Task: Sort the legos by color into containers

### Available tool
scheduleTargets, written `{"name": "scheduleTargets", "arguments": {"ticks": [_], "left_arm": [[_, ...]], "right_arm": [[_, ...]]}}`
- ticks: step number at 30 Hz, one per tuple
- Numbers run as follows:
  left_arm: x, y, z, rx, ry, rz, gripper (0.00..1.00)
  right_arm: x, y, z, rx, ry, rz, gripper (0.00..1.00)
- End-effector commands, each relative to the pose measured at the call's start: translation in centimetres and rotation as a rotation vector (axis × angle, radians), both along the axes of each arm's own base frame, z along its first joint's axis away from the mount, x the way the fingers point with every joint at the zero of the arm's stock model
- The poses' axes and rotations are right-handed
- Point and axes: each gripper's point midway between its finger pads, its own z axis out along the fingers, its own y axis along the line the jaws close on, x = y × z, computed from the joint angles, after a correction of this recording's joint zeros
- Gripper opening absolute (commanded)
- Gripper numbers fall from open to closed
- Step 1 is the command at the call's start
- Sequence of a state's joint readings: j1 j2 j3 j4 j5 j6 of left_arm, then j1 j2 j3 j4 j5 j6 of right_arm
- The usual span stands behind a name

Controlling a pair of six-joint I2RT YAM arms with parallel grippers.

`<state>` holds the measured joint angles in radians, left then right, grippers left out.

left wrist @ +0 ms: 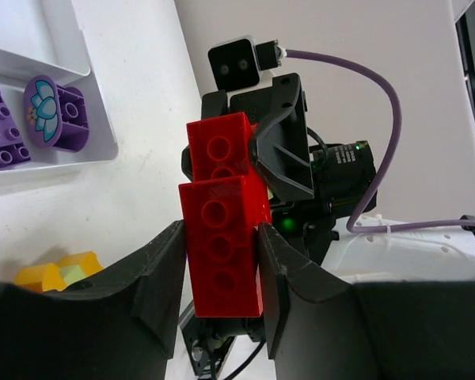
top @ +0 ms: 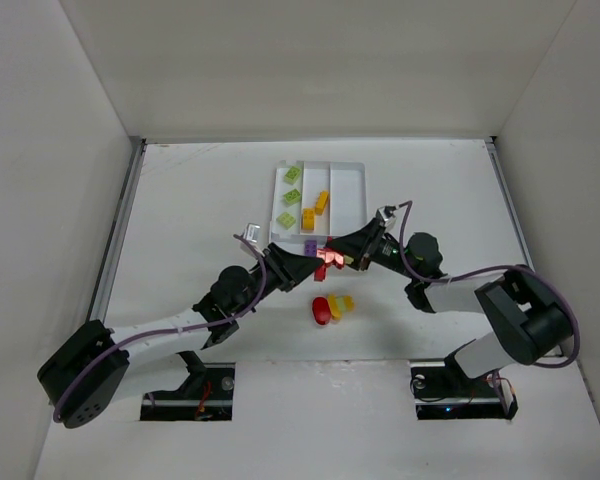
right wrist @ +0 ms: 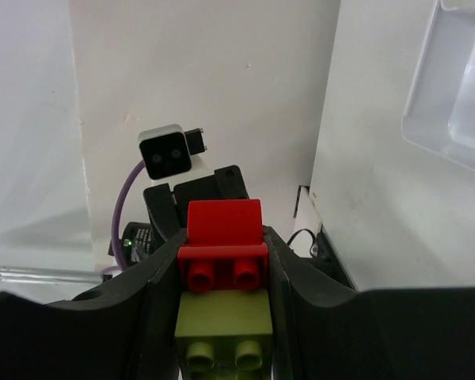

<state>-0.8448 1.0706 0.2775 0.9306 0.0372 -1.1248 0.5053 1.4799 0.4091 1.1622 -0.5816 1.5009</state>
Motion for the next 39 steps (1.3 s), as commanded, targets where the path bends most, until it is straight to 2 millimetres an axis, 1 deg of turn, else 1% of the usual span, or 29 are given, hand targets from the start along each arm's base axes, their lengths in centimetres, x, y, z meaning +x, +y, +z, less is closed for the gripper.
{"name": "scheduleTargets", "arguments": {"ticks": [1, 4, 5, 8, 11, 13, 16, 18, 20, 21, 22, 23, 24, 25, 27, 28, 29, 30, 31, 33, 35, 37, 39], "left_arm": [[-0.3, -0.5, 4.7, -0.103, -0.109, -0.026, 0.27], [-0.1, 0.3, 4.9, -0.110, -0.113, -0.003, 0.21], [-0.1, 0.7, 5.0, -0.113, -0.116, 0.008, 0.20], [0.5, 2.2, 4.8, -0.110, -0.108, 0.053, 0.19], [1.2, 3.0, 4.4, -0.084, -0.095, 0.082, 0.19], [1.7, 2.9, 4.3, -0.064, -0.087, 0.087, 0.19], [2.2, 2.1, 4.7, -0.052, -0.092, 0.073, 0.19], [3.2, 1.4, 5.1, -0.036, -0.096, 0.075, 0.20], [5.0, 0.4, 5.2, 0.006, -0.109, 0.085, 0.20], [6.3, -0.4, 5.3, 0.027, -0.112, 0.091, 0.20], [7.2, -1.0, 5.4, 0.038, -0.114, 0.091, 0.20], [8.7, -1.9, 5.6, 0.056, -0.124, 0.099, 0.21], [9.7, -2.3, 5.8, 0.063, -0.126, 0.105, 0.21], [11.1, -3.1, 6.0, 0.076, -0.126, 0.109, 0.21], [13.8, -4.3, 5.7, 0.112, -0.116, 0.128, 0.21], [13.8, -4.3, 5.7, 0.112, -0.116, 0.128, 0.21], [16.0, -5.4, 4.9, 0.153, -0.104, 0.137, 0.21], [16.0, -5.4, 4.9, 0.153, -0.104, 0.137, 0.21], [19.5, -7.1, 2.8, 0.221, -0.065, 0.140, 0.21], [21.8, -8.5, 0.9, 0.278, -0.033, 0.140, 0.21], [23.6, -9.6, -0.6, 0.334, -0.012, 0.142, 0.22], [25.1, -10.2, -1.9, 0.392, -0.007, 0.162, 0.23], [26.1, -10.7, -3.3, 0.445, 0.000, 0.172, 0.25]], "right_arm": [[-0.3, 0.4, 2.8, 0.071, -0.093, 0.024, 0.33], [-0.7, 0.0, 2.7, 0.067, -0.094, 0.025, 0.33], [-0.6, -0.6, 2.5, 0.063, -0.094, 0.016, 0.32], [-0.1, -1.8, 2.2, 0.054, -0.097, -0.013, 0.32], [0.2, -2.4, 1.9, 0.046, -0.096, -0.024, 0.32], [0.3, -2.6, 1.6, 0.040, -0.097, -0.031, 0.32], [0.4, -2.7, 1.4, 0.034, -0.097, -0.038, 0.32], [0.6, -2.9, 1.4, 0.021, -0.114, -0.051, 0.32], [1.1, -3.5, 1.2, 0.005, -0.117, -0.076, 0.32], [1.3, -4.0, 1.3, -0.006, -0.129, -0.093, 0.32], [1.5, -4.3, 1.4, -0.019, -0.146, -0.111, 0.32], [1.6, -4.8, 1.4, -0.036, -0.153, -0.129, 0.32], [1.8, -5.2, 1.5, -0.054, -0.162, -0.149, 0.33], [1.9, -5.6, 1.3, -0.083, -0.172, -0.168, 0.33], [2.2, -6.4, 1.1, -0.147, -0.191, -0.215, 0.33], [2.3, -7.0, 0.7, -0.196, -0.197, -0.248, 0.33], [2.3, -7.4, 0.5, -0.239, -0.207, -0.275, 0.33], [2.3, -7.9, 0.3, -0.279, -0.214, -0.305, 0.33], [2.2, -8.5, 0.3, -0.315, -0.224, -0.334, 0.33], [2.1, -9.7, 0.5, -0.376, -0.248, -0.393, 0.33], [1.7, -10.5, 0.7, -0.415, -0.263, -0.435, 0.34], [1.4, -11.1, 0.9, -0.433, -0.273, -0.461, 0.34], [1.0, -11.2, 0.8, -0.438, -0.275, -0.464, 0.34]]}}
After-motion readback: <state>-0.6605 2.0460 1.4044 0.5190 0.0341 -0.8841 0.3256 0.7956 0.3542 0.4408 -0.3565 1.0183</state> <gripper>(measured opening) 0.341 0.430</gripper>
